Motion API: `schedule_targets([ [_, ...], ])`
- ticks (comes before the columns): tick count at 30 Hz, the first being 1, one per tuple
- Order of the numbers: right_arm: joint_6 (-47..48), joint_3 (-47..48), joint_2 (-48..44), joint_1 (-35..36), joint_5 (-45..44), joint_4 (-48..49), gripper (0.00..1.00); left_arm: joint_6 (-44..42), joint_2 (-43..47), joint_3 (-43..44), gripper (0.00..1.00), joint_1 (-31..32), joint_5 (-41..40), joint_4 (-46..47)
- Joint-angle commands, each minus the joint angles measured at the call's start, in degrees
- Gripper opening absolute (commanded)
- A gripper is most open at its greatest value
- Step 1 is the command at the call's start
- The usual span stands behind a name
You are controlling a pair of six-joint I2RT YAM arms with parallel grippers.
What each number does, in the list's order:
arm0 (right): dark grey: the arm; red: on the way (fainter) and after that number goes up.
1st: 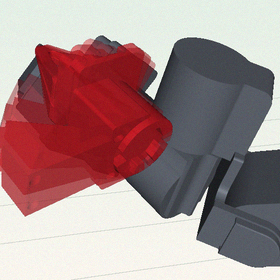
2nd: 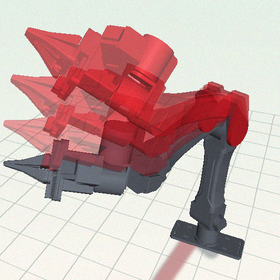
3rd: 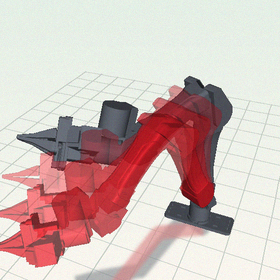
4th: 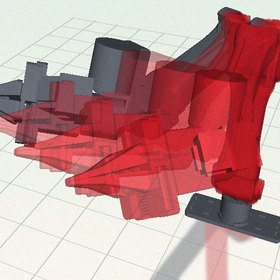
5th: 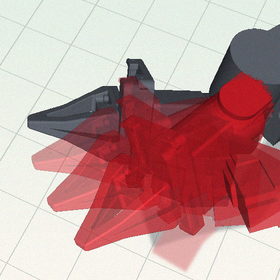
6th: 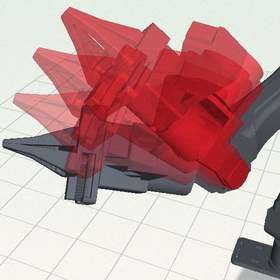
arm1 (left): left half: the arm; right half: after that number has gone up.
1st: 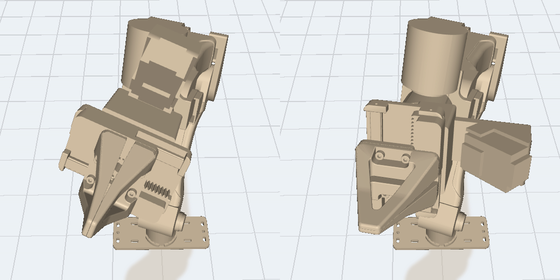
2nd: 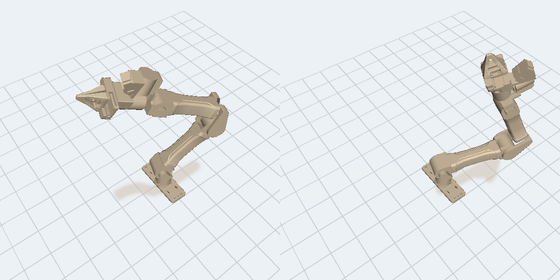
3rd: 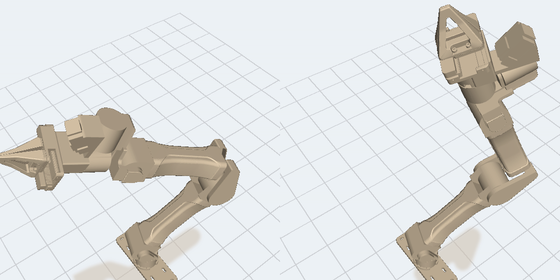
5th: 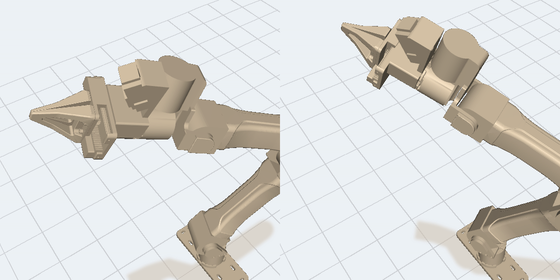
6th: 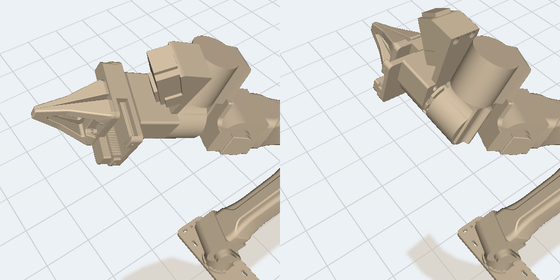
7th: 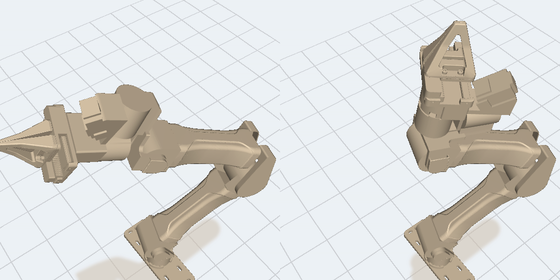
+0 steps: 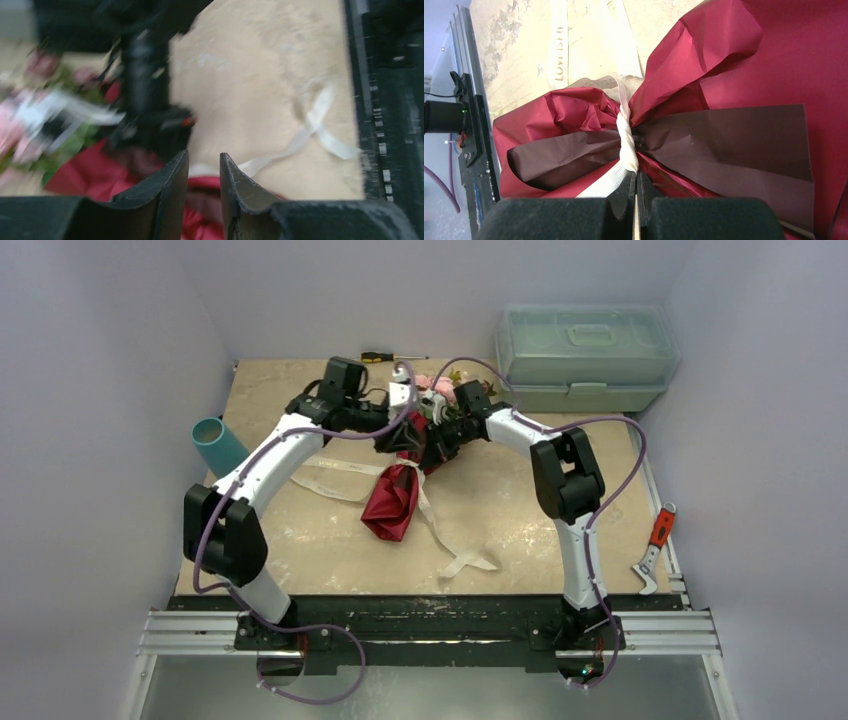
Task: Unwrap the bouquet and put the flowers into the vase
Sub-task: Untie the ribbon from the wrapping paper.
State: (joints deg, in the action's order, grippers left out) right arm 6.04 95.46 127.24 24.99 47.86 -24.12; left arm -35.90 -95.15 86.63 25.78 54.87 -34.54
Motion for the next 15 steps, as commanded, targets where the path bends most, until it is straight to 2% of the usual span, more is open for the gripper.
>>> schedule_targets([
  [1, 0.4, -0.6, -1.5, 0.0, 2.6, 2.3, 0.00, 6.0, 2.4, -9.7, 0.25, -6.9, -10.0, 17.1],
  [4, 0.6, -0.5, -1.8, 0.0, 2.8, 2.5, 0.00, 4.1, 0.7, -14.1, 0.24, -6.9, -15.8, 22.3],
  [7, 0.9, -0.3, -2.1, 0.0, 2.9, 2.3, 0.00, 0.7, -3.2, -13.5, 0.24, -6.8, -18.0, 20.9],
  [15, 1.2, 0.5, -2.2, 0.0, 2.9, 1.8, 0.00, -1.2, -9.9, -12.6, 0.27, -5.0, -21.7, 23.0],
])
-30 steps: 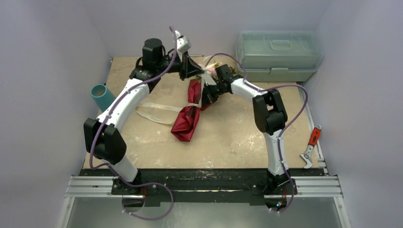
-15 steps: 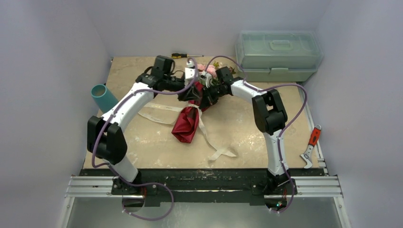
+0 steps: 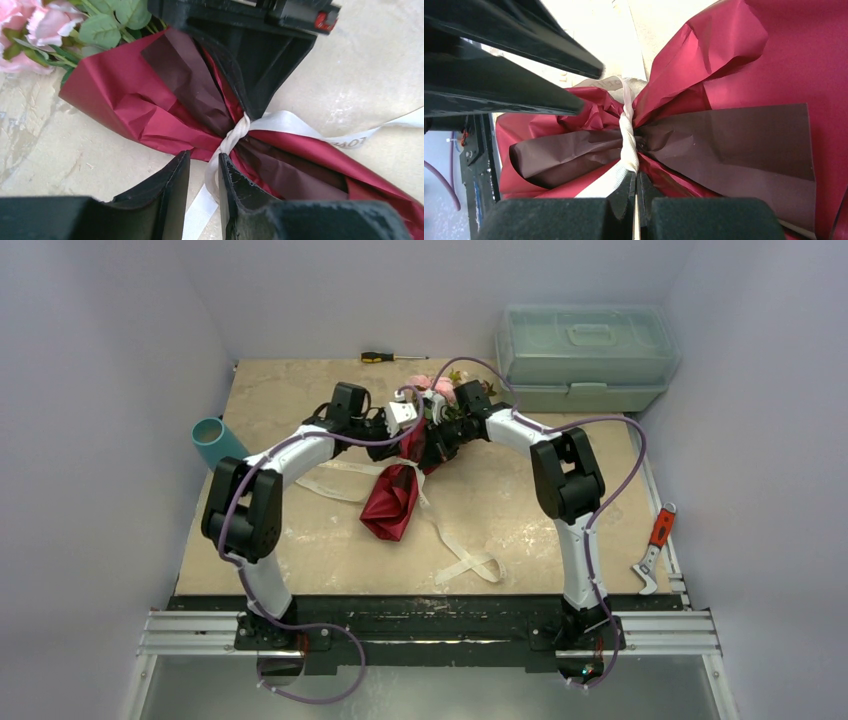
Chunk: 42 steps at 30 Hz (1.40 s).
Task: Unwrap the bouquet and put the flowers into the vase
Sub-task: Untie the ribbon from the wrapping paper.
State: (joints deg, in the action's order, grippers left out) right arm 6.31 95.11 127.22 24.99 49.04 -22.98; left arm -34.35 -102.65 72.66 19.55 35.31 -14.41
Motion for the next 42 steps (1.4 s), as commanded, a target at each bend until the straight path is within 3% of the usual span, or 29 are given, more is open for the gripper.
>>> schedule_targets([
  [1, 0.9, 1.1, -2.0, 0.0, 1.6, 0.5, 0.00, -2.8, -2.9, 1.3, 0.27, 1.5, -2.4, 3.4],
  [13, 1.8, 2.8, -1.6, 0.1, 2.1, -1.0, 0.00, -3.1, -6.5, 0.1, 0.37, 3.0, -4.5, 4.6],
  [15, 1.9, 2.7, -1.5, 0.0, 2.5, -1.1, 0.00, -1.9, -7.6, 0.4, 0.33, 3.3, -7.3, 5.7],
  [19, 2.7, 2.7, -1.1, 0.0, 3.0, -1.9, 0.00, 4.4, -10.1, 1.6, 0.15, 3.4, -14.9, 7.2],
  [23, 4.3, 2.2, -1.4, -0.3, 2.4, -3.4, 0.00, 9.1, -9.6, 0.0, 0.00, 2.8, -17.4, 7.0],
  [33, 13.0, -3.3, -3.8, -3.3, -1.8, -9.5, 0.00, 16.7, -7.2, -3.4, 0.00, -2.2, -19.5, 7.7],
  [41, 13.4, -3.1, -4.3, -3.9, -2.3, -10.4, 0.00, 17.9, -7.6, -2.7, 0.00, -2.9, -17.6, 7.8],
  [42, 13.3, -2.8, -4.6, -3.8, -1.8, -10.5, 0.05, 17.6, -7.6, -2.4, 0.00, -2.8, -16.8, 7.7],
])
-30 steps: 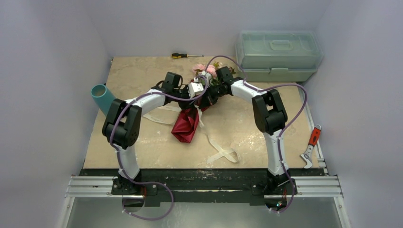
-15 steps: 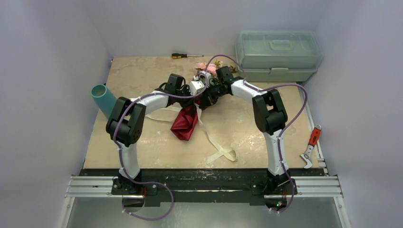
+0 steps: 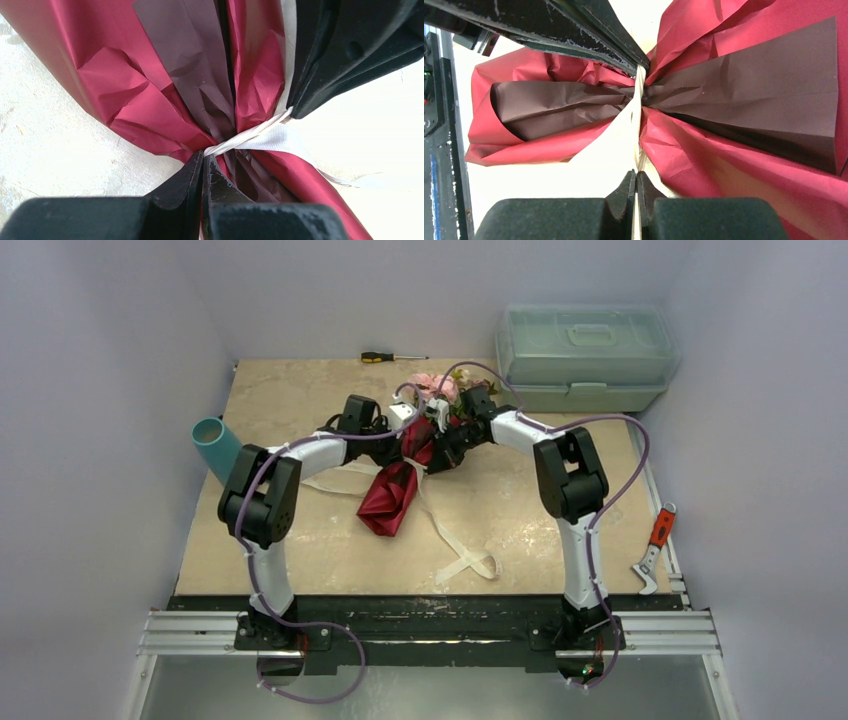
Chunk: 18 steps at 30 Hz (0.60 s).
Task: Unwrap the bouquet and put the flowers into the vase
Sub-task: Untie the ribbon from the wrapping paper.
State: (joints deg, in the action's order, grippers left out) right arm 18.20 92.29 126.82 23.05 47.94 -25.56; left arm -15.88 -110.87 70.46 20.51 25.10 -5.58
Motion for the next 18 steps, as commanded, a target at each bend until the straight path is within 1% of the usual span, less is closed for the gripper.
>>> schedule_targets([
  [1, 1.4, 0.2, -4.8, -1.9, -0.2, -7.8, 0.10, -1.1, 0.7, -0.1, 0.00, -3.7, -5.7, -1.3],
  [4, 0.7, -0.1, -7.0, -1.8, 0.9, -6.7, 0.19, -2.1, 1.2, 0.0, 0.00, -3.4, -3.9, -1.2],
  [8, -1.5, 1.3, -7.5, -1.1, 2.2, -5.3, 0.26, -2.2, 1.4, -0.2, 0.00, -2.6, -2.6, -1.2],
  [14, -4.5, 4.0, -7.1, 1.2, 2.8, -3.0, 0.27, -1.8, 2.2, -1.0, 0.00, -1.5, -2.2, -0.3],
  [18, -6.0, 6.9, -4.8, 2.8, 2.1, -1.3, 0.28, -1.0, 2.4, -1.2, 0.00, -1.5, -1.5, -0.1],
])
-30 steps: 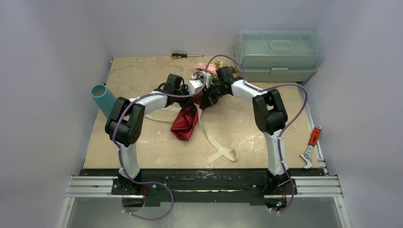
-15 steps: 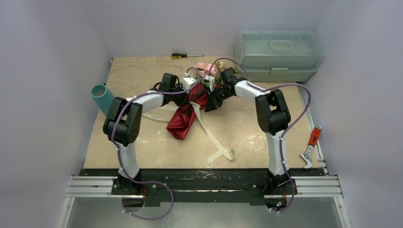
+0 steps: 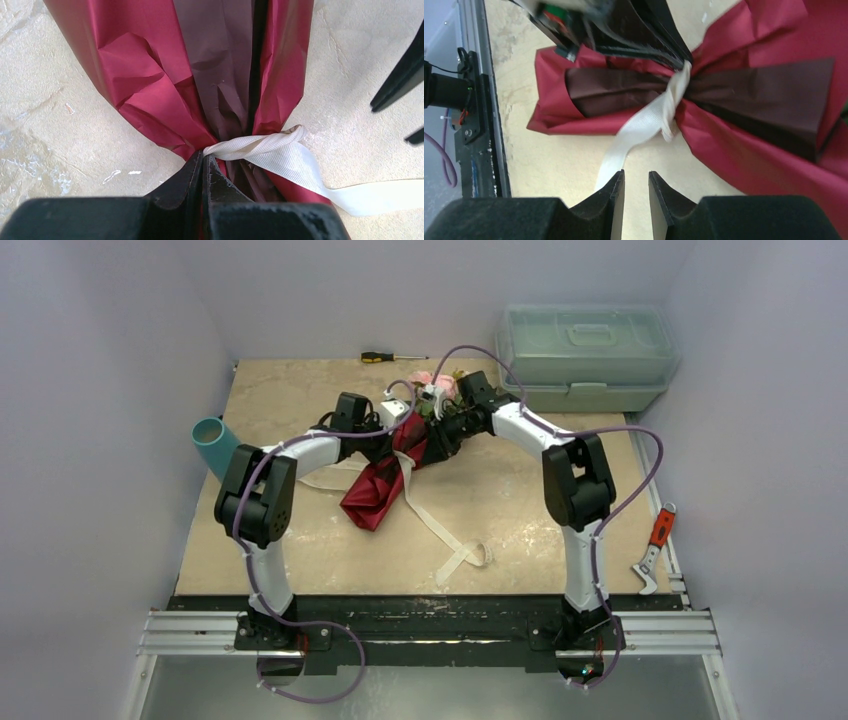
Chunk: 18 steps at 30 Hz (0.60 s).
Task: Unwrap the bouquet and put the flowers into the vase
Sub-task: Untie the ribbon from the wrapping paper.
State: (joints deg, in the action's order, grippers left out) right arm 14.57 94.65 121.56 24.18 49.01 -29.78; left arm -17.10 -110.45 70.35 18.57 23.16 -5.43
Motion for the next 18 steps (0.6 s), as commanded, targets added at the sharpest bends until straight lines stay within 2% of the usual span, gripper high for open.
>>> schedule_targets([
  [1, -2.7, 5.4, 1.4, 2.0, 0.9, 2.9, 0.29, 0.6, 2.1, -1.1, 0.00, 0.4, 0.6, -0.2],
  [5, -4.6, 8.2, 4.3, 2.6, 0.4, 4.4, 0.34, 1.6, 2.3, -1.1, 0.00, 0.5, 1.7, -0.1],
  [14, -8.6, 7.6, 7.0, 2.7, -0.4, 9.1, 0.35, 4.2, 3.2, -2.4, 0.00, 0.5, 4.0, 1.3],
  [16, -8.1, 6.6, 7.0, 2.7, -0.5, 9.1, 0.33, 4.7, 3.1, -2.4, 0.00, 0.5, 4.0, 1.5],
  [18, -7.4, 5.8, 6.8, 2.7, -0.5, 8.9, 0.24, 5.2, 2.9, -2.2, 0.00, 0.5, 3.8, 1.7],
])
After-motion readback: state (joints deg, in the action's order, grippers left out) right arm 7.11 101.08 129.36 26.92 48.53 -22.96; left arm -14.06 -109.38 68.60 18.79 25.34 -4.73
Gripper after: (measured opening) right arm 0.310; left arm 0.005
